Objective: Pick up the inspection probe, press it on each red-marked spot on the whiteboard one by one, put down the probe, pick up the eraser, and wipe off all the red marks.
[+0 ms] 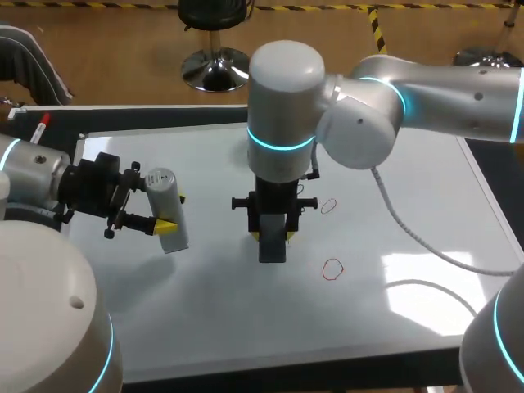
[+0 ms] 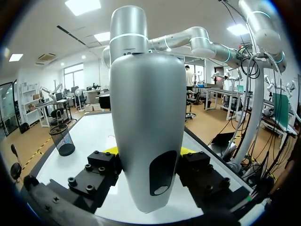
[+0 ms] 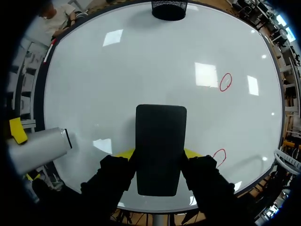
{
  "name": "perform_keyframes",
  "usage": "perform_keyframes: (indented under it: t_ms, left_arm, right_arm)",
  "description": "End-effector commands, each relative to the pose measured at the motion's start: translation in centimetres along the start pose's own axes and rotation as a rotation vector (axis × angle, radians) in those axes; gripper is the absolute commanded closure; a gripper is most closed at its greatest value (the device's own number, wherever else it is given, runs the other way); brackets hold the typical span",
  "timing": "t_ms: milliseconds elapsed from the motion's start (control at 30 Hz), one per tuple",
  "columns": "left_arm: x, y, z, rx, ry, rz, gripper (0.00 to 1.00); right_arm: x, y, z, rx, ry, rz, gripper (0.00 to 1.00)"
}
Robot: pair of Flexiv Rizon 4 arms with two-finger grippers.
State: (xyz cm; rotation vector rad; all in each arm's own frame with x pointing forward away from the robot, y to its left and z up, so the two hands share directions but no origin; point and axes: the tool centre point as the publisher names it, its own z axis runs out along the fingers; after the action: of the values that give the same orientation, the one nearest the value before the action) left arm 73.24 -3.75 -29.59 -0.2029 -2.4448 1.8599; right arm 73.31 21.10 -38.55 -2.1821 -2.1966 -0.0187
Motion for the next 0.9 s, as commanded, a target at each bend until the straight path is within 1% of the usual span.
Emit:
perform_keyframes:
  t_ms: [33, 67, 100, 900]
  left_arm:
    - [0.14, -0.08, 0.02, 0.000, -0.004, 0.003, 1.00]
    - [0.14, -0.08, 0.02, 0.000, -0.004, 0.003, 1.00]
    - [0.14, -0.08, 0.02, 0.000, -0.004, 0.003, 1.00]
    - [0.14, -0.08, 0.02, 0.000, -0.004, 0.003, 1.00]
  right_arm:
    - [0.86, -0.20, 0.21, -0.010, -0.008, 0.006, 1.00]
    - [0.95, -0.31, 0.10, -0.031, 0.004, 0.002, 1.00]
    - [0.95, -0.48, -0.12, -0.019, 0.032, -0.015, 1.00]
    - [0.95, -0.48, -0.12, -0.019, 0.032, -0.015, 1.00]
